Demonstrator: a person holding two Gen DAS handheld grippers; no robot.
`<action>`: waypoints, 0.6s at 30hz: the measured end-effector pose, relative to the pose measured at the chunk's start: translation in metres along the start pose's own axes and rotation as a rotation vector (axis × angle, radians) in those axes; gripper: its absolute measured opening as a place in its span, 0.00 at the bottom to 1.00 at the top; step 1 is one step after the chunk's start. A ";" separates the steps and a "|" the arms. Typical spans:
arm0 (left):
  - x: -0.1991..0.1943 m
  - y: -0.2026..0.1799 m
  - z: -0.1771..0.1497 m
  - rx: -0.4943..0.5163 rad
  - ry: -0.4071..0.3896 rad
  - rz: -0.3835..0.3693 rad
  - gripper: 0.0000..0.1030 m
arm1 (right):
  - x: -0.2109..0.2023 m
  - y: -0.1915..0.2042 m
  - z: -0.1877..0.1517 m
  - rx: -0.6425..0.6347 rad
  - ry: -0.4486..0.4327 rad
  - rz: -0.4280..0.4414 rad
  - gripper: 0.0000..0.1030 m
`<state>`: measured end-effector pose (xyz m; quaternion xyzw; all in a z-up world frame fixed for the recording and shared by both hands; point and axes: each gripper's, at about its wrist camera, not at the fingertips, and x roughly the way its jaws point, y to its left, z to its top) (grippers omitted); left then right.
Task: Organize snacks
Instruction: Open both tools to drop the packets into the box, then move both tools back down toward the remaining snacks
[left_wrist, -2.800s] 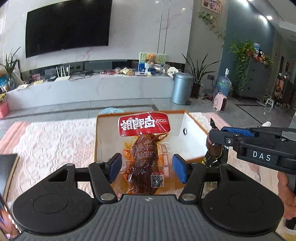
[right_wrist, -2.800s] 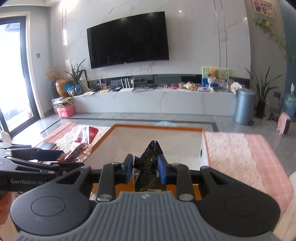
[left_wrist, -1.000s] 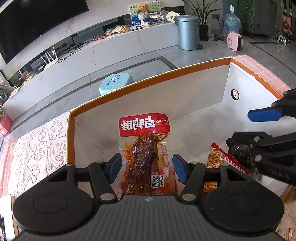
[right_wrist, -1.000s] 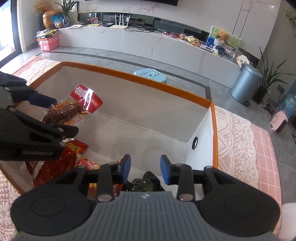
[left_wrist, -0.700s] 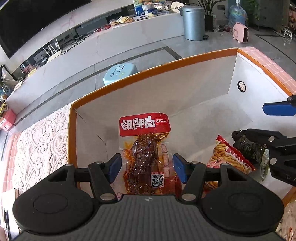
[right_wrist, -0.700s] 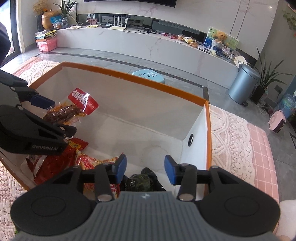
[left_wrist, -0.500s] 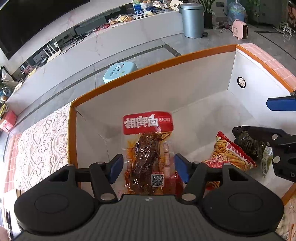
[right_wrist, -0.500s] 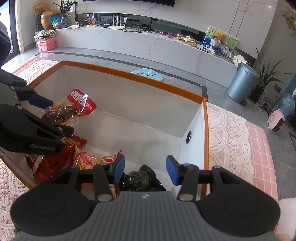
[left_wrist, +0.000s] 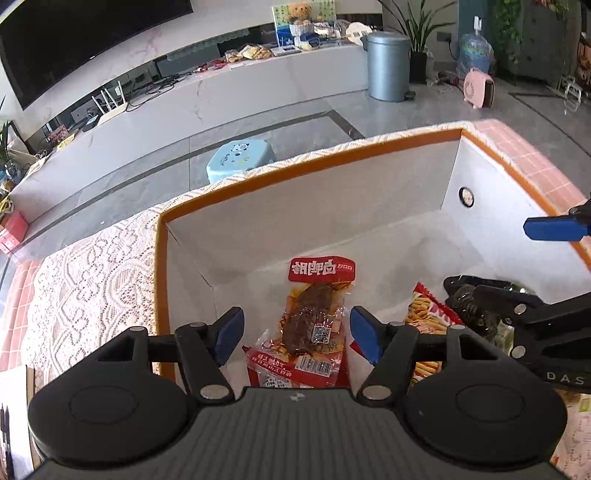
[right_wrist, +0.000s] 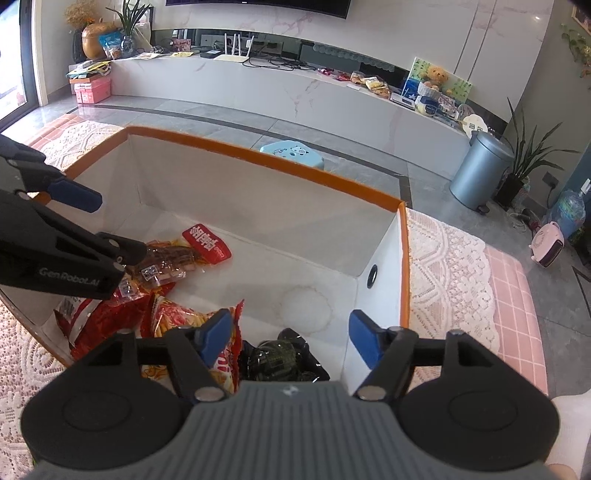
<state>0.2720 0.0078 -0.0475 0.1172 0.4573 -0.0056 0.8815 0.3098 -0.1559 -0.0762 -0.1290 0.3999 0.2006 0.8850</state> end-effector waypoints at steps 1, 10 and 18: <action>-0.003 0.001 0.000 -0.005 -0.005 0.000 0.75 | -0.002 0.000 0.000 0.001 -0.002 -0.001 0.67; -0.044 0.004 -0.011 -0.079 -0.071 -0.019 0.75 | -0.039 -0.004 -0.002 0.037 -0.059 -0.004 0.76; -0.105 0.008 -0.033 -0.150 -0.180 -0.083 0.75 | -0.095 -0.006 -0.012 0.106 -0.155 0.000 0.81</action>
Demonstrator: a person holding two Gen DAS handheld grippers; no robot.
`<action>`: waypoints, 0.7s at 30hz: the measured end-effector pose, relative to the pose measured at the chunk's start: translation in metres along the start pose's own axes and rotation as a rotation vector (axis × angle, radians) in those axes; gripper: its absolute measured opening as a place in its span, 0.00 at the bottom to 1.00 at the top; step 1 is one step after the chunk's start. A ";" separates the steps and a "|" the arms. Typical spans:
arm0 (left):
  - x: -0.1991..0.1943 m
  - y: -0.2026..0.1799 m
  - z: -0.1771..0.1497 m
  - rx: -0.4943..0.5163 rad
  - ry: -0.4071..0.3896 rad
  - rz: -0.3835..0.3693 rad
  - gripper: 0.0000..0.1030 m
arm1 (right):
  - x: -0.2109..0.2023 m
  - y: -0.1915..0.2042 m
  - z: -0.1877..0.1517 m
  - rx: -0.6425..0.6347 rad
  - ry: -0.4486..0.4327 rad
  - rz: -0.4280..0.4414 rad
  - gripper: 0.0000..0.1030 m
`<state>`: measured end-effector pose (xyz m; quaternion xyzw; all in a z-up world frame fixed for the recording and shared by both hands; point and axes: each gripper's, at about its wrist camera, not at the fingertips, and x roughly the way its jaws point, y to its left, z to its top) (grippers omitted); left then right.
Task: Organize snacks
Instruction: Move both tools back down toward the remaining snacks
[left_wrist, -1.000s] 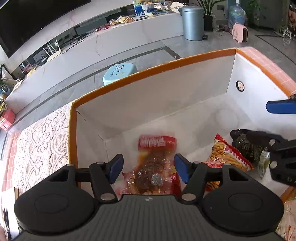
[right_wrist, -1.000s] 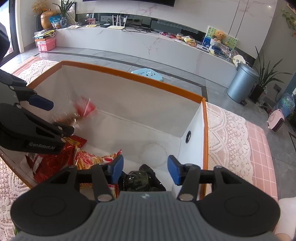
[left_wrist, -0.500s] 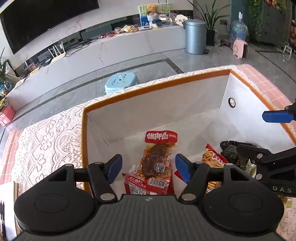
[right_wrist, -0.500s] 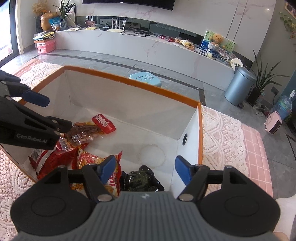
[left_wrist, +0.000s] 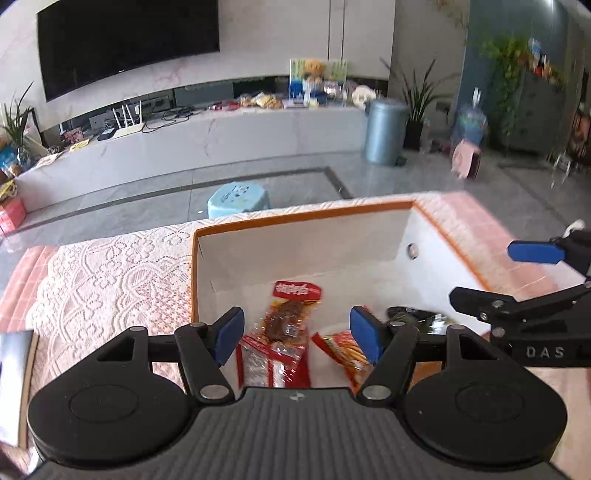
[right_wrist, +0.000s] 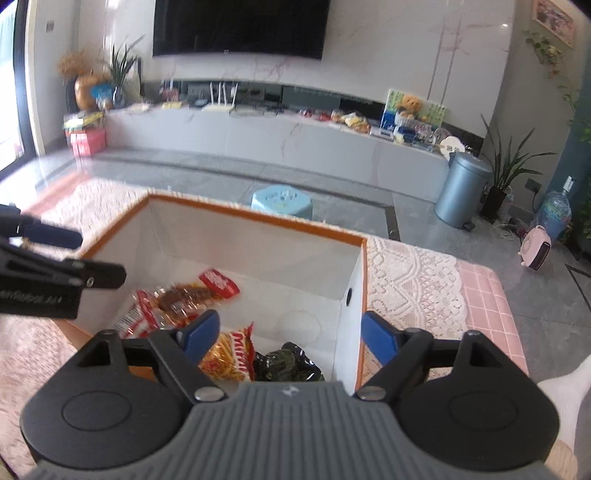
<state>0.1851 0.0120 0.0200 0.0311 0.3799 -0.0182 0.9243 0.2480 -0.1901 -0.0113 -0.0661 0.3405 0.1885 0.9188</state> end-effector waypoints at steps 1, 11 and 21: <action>-0.009 0.001 -0.003 -0.013 -0.013 -0.013 0.75 | -0.007 -0.001 0.000 0.014 -0.013 0.004 0.81; -0.052 0.003 -0.055 -0.085 0.008 -0.112 0.75 | -0.072 0.018 -0.034 0.124 -0.106 0.079 0.81; -0.041 0.034 -0.109 -0.223 0.074 -0.111 0.63 | -0.074 0.048 -0.092 0.135 -0.057 0.120 0.80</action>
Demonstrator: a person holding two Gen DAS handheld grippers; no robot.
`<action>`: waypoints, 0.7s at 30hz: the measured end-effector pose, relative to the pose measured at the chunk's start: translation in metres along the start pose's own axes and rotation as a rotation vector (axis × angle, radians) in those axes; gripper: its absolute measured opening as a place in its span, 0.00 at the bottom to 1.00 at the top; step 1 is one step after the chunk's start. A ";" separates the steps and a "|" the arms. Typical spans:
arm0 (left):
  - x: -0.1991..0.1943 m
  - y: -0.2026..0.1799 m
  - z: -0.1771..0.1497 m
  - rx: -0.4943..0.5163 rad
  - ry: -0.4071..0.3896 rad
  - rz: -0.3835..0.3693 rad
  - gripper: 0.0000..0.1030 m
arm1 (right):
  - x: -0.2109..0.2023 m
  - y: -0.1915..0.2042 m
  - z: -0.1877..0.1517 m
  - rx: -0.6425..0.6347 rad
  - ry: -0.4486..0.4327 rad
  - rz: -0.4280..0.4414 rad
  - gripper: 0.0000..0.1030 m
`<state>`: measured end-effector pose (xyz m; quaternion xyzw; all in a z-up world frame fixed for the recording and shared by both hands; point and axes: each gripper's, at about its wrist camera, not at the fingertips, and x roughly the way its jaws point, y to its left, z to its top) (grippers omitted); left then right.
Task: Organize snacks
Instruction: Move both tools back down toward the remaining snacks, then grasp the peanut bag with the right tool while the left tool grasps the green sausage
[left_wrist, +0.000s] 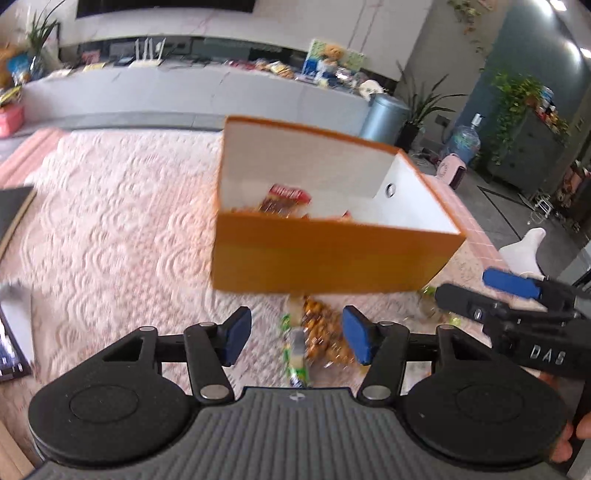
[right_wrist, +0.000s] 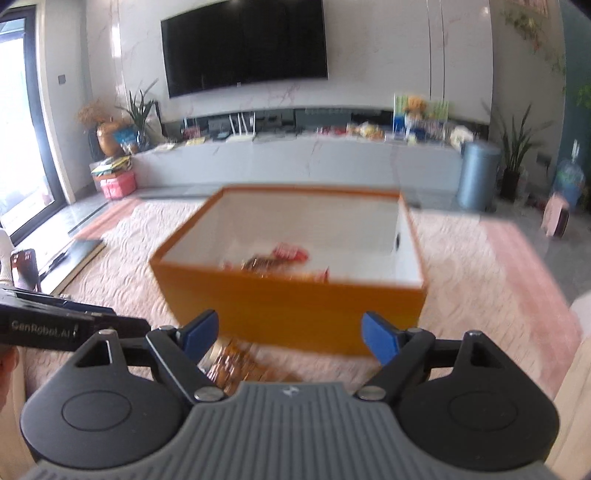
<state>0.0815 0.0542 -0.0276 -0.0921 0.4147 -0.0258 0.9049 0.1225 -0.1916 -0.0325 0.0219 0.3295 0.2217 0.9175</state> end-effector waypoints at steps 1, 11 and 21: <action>0.003 0.002 -0.003 -0.009 0.006 0.008 0.62 | 0.005 0.003 -0.005 0.005 0.023 0.007 0.74; 0.032 0.015 -0.029 0.001 0.113 0.026 0.59 | 0.057 0.034 -0.036 -0.223 0.186 0.044 0.70; 0.055 0.015 -0.036 0.011 0.175 0.006 0.59 | 0.104 0.042 -0.049 -0.456 0.324 0.120 0.82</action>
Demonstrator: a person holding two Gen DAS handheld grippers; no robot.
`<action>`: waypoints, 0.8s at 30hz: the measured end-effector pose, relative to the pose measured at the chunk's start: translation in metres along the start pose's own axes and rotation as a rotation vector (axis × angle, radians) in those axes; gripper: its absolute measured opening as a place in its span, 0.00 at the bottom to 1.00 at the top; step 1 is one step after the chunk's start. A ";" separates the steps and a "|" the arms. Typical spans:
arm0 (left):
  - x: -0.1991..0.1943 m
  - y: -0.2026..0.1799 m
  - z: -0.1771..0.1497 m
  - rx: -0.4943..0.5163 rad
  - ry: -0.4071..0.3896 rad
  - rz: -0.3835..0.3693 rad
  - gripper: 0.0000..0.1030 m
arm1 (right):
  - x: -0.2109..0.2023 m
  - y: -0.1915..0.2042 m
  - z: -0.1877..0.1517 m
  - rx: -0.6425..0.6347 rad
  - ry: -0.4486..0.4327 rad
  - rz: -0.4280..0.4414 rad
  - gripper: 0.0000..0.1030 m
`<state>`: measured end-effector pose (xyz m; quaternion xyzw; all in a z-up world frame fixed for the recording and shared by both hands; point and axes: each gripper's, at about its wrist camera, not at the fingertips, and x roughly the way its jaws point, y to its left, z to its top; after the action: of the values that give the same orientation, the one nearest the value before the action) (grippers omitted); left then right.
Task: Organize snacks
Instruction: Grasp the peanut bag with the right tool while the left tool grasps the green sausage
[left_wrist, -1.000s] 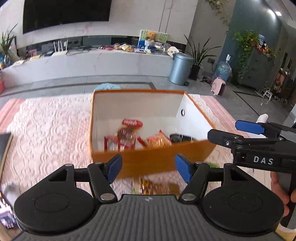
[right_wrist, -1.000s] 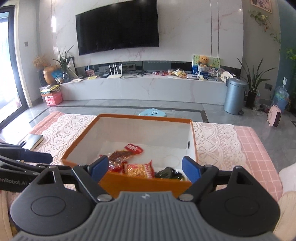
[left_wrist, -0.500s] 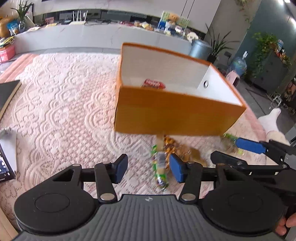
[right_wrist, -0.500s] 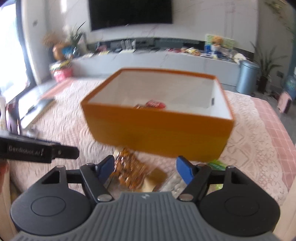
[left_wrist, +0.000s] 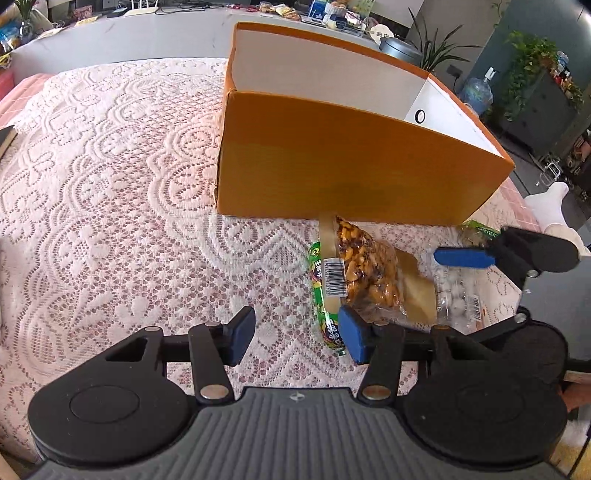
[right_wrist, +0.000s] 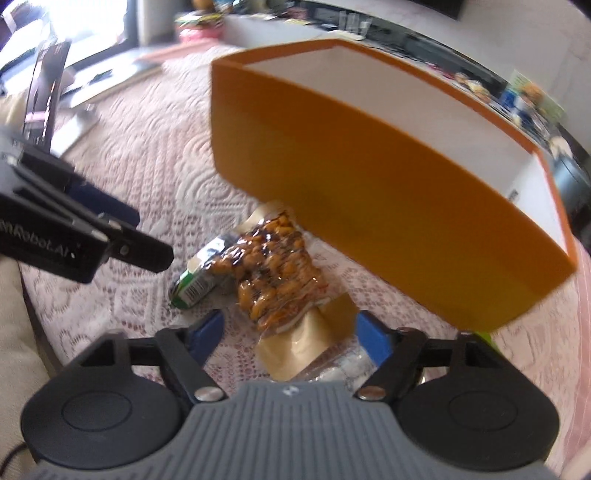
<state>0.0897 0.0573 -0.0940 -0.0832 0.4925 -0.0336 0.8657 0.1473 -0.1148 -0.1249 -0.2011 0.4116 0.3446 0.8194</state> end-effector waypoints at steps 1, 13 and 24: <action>0.000 -0.001 0.000 0.003 0.000 -0.001 0.59 | 0.003 0.002 0.002 -0.036 0.002 0.008 0.82; 0.015 0.009 0.002 0.005 0.027 -0.010 0.59 | 0.036 0.007 0.021 -0.216 0.014 0.079 0.83; 0.012 0.014 0.003 -0.022 0.016 -0.032 0.59 | 0.028 0.002 0.017 -0.120 -0.018 0.110 0.55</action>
<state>0.0976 0.0694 -0.1053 -0.1005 0.4982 -0.0428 0.8601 0.1669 -0.0915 -0.1379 -0.2239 0.3934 0.4150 0.7893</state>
